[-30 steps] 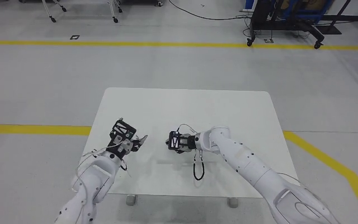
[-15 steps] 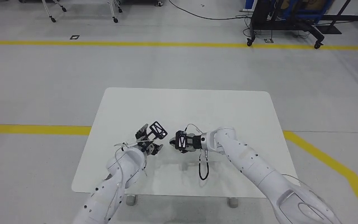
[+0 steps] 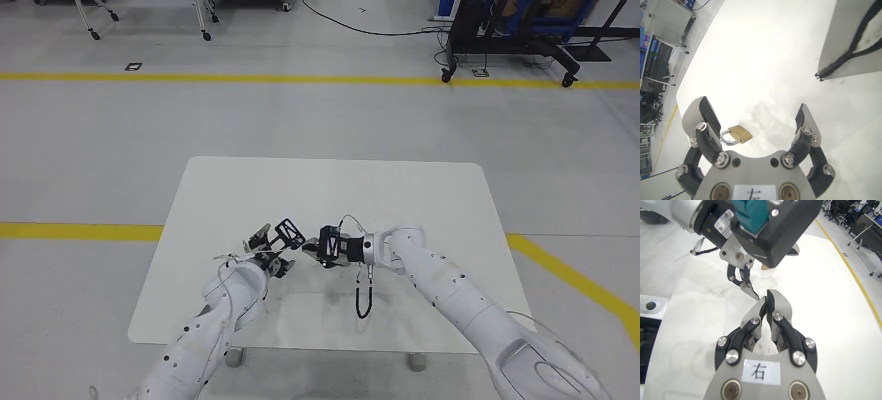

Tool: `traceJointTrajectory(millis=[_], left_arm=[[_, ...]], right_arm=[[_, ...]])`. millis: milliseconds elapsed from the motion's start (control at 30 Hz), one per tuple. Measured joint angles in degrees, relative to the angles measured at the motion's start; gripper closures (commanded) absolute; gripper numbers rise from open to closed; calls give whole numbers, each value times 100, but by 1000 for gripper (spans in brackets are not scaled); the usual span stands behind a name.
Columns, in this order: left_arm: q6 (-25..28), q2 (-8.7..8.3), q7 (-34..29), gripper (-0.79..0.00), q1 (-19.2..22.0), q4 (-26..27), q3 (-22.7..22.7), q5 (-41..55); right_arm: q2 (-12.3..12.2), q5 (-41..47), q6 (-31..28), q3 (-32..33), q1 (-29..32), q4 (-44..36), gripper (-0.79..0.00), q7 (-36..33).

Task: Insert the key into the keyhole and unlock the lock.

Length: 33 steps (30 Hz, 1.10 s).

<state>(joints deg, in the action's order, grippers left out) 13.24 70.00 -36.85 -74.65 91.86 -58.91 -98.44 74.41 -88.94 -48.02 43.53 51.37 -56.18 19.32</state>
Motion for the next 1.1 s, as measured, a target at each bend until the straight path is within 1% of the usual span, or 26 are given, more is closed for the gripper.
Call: traceJointTrajectory(millis=[133, 233, 333, 467, 533, 600, 633, 700, 767, 833, 1000, 1100], left_arm=[[-121, -1, 103, -785, -15, 86, -154, 106], [-192, -38, 249, -785, -130, 394, -525, 425], [-103, -116, 405, -785, -376, 862, -1092, 789], [129, -224, 704, -785, -878, 1477, -1959, 1303], [283, -254, 873, -785, -1064, 1570, -2301, 1685], [548, -270, 1180, -785, -1210, 1493, -2646, 2364], [771, -275, 1368, -785, -1271, 1364, -2792, 2826], [1153, -289, 1555, -785, -1306, 1127, -2938, 3412], [1340, -295, 1598, -785, -1305, 1031, -2970, 3627], [1297, -295, 1590, -785, -1302, 1044, -2964, 3572], [1273, -294, 1608, -785, -1306, 1065, -2949, 3535], [1368, -278, 1852, -785, -1346, 1071, -2825, 3691]], right_arm=[[-56, 53, 49, 137, 78, 19, 0, 330], [-84, 64, 63, 205, 106, 16, 0, 382], [-82, 62, 62, 200, 104, 15, 0, 376], [-81, 81, 60, 199, 121, -6, 0, 394], [-77, 261, 4, 227, 209, -85, 0, 590], [-74, 762, -256, 351, 316, -11, 0, 1082], [-61, 1169, -498, 435, 360, 123, 0, 1419], [-32, 1712, -881, 507, 367, 392, 0, 1785], [2, 2118, -1019, 502, 326, 661, 0, 1890], [12, 2250, -1007, 484, 306, 765, 0, 1850], [11, 2240, -997, 483, 307, 759, 0, 1840], [11, 2240, -998, 483, 307, 759, 0, 1840]])
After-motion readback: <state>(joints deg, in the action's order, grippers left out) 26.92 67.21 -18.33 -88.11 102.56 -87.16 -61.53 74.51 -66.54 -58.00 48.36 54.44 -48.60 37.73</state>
